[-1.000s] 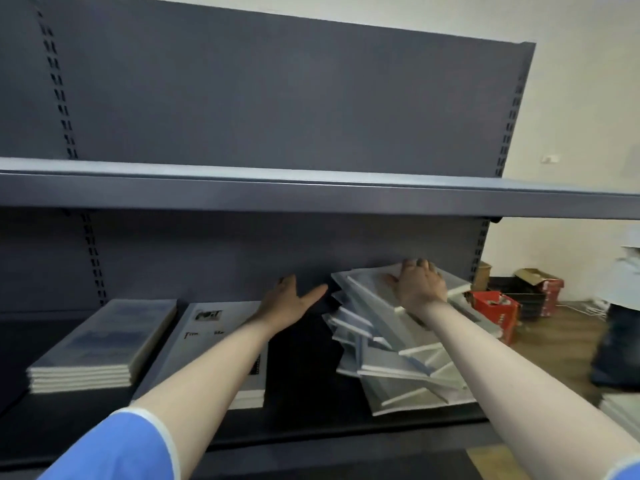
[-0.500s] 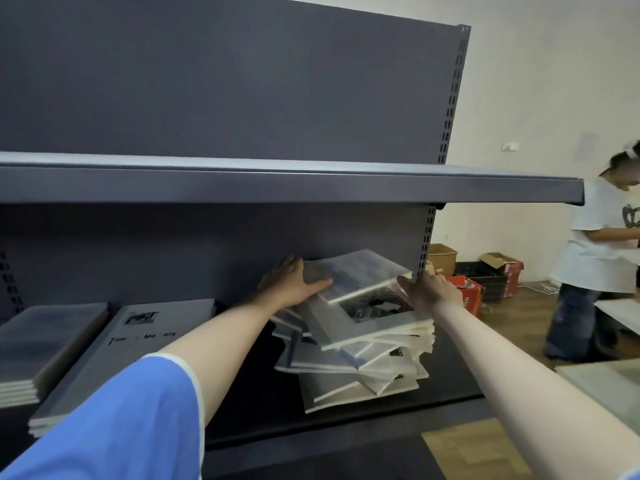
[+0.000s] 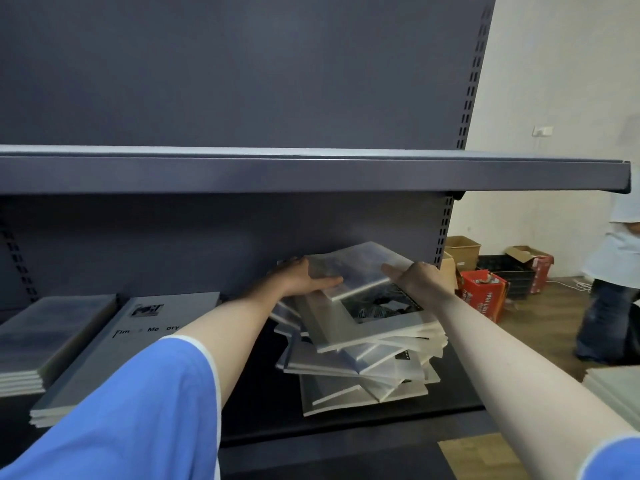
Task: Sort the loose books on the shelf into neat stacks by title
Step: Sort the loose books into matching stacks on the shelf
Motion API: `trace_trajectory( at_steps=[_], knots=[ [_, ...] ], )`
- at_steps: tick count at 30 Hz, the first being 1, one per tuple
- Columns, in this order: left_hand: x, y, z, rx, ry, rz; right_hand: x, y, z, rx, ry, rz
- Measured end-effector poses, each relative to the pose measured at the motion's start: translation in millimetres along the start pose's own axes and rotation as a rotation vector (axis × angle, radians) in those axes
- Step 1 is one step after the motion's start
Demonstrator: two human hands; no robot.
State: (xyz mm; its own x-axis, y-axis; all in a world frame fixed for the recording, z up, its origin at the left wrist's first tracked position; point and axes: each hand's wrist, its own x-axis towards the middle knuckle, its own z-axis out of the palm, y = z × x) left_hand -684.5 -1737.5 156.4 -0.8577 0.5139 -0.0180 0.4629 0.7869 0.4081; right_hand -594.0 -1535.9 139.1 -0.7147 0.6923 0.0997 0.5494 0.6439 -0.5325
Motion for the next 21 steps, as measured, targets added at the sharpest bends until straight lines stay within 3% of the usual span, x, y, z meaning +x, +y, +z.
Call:
trace_trajectory(
  at_steps=[4,8,16,21],
  knots=[
    [6,-1,-3,0.032,0.108,-0.062,11,0,7,0.071,-0.012,0.008],
    [5,1,-8,-0.169,0.018,-0.127,17,-10,5,0.072,-0.044,0.028],
    [-13,1,-10,-0.425,-0.078,-0.052,15,-28,15,0.002,-0.028,-0.003],
    [-28,-10,-5,-0.762,-0.069,0.033,8,-32,14,0.043,-0.046,-0.111]
  ],
)
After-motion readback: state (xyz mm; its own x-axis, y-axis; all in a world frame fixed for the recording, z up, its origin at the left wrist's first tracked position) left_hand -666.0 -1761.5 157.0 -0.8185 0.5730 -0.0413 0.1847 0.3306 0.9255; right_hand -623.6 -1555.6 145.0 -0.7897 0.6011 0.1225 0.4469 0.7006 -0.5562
